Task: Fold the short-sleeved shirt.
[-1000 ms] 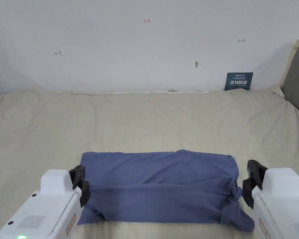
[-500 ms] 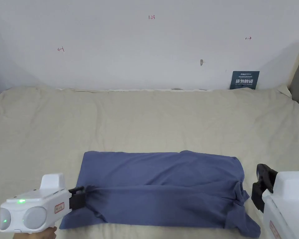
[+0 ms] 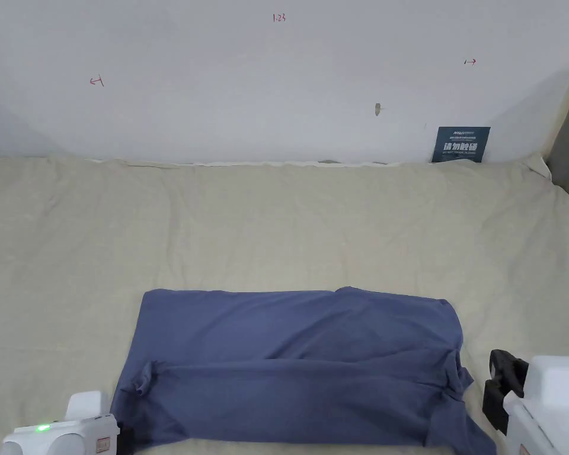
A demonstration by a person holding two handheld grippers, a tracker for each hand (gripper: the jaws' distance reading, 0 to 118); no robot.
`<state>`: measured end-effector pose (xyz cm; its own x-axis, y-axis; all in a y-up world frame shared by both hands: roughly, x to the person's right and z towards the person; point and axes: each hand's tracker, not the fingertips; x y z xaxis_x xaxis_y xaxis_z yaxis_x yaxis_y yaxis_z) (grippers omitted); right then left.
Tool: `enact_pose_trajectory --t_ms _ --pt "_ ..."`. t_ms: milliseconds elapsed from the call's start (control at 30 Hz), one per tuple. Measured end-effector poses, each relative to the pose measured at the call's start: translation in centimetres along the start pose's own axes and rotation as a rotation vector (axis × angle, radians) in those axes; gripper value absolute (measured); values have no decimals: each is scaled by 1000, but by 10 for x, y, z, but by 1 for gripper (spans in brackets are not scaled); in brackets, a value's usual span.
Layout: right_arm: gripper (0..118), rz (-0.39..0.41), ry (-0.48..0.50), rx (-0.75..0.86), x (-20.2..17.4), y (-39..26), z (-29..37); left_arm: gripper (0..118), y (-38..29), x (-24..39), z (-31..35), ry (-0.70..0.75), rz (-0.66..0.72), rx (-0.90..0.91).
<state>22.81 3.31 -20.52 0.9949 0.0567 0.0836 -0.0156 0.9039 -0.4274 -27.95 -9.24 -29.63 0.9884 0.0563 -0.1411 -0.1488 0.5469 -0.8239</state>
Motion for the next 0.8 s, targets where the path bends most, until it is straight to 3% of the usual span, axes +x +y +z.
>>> enact_pose_trajectory --t_ms 67,100,133,200,267,300,400,433,500,567,633,800 --pt "6 -36 -2 -64 8 -7 -16 5 1 4 5 -22 13 -1" --pt "15 -51 -15 -123 13 -11 -27 5 2 8 12 -12 0 11" --pt "29 -65 -13 -172 17 -17 -39 5 2 10 18 -9 -32 52" --pt "70 -96 -11 -313 26 -32 -68 5 4 12 33 -12 -50 79" --pt "101 -125 -12 -418 31 -52 -92 5 9 11 41 -37 -55 107" --pt "105 -133 -6 -464 32 -63 -106 5 11 12 46 -38 -62 117" --pt "100 -172 -7 -547 31 -86 -129 5 16 8 48 -42 -75 134" --pt "92 -189 -8 -569 33 -96 -141 5 17 8 49 -41 -75 136" --pt "45 -229 18 -567 34 -105 -148 5 18 -1 37 -38 -71 135" --pt "15 -215 4 -558 30 -106 -145 5 16 -4 37 -37 -57 132" --pt "14 -210 57 -498 32 -101 -134 5 14 -2 43 -38 -44 130" --pt "14 -152 31 -406 37 -83 -96 5 8 -18 52 -46 14 145"
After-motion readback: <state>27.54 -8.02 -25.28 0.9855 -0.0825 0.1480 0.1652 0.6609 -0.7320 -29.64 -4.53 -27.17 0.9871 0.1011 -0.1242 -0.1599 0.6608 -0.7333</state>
